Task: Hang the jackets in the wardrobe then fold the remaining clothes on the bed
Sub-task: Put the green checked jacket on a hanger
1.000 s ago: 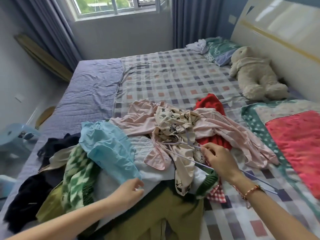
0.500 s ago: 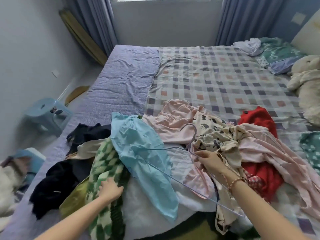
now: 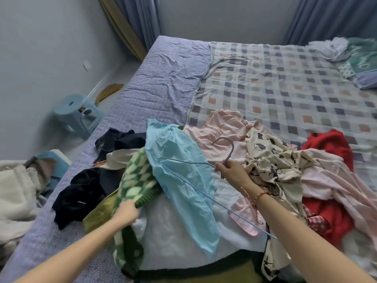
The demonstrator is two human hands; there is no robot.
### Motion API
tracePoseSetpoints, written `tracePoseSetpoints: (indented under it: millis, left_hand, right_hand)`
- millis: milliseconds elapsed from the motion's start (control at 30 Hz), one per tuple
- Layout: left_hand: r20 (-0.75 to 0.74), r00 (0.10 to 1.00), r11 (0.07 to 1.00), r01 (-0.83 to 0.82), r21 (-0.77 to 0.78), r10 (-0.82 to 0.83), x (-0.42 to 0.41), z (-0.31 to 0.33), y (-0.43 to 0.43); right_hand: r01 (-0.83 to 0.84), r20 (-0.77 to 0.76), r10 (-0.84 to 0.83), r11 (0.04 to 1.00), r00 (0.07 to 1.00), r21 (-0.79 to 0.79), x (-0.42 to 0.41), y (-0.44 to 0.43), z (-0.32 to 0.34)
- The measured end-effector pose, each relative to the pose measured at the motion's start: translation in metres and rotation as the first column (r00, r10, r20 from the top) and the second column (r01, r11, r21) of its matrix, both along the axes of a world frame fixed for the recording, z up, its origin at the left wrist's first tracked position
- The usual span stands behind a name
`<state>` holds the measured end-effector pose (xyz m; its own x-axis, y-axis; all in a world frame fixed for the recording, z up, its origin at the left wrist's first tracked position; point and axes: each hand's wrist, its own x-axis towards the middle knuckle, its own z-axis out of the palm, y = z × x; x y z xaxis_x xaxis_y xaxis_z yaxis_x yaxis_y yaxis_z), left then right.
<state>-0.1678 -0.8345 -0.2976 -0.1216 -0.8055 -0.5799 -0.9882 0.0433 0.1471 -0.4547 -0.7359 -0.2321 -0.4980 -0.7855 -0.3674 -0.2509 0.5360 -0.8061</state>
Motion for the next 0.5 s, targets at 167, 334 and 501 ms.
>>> tracePoseSetpoints:
  millis: [167,334,501]
  left_hand:
    - [-0.291,0.939,0.953,-0.24,-0.184,0.18,0.018,0.063,-0.029]
    - [-0.48,0.874,0.935,-0.231,-0.269,0.077,0.011,0.149,-0.04]
    - [-0.826,0.555,0.837,-0.495,-0.234,0.097,0.007,0.253,-0.045]
  right_hand:
    - [-0.053,-0.009,0.052,0.994,0.999,-0.096,0.008,0.008,0.026]
    - [-0.158,-0.168,0.139,0.982,0.976,-0.105,0.014,0.007,0.045]
    - [-0.16,-0.376,0.118,0.983,0.919,-0.084,0.008,0.004,0.08]
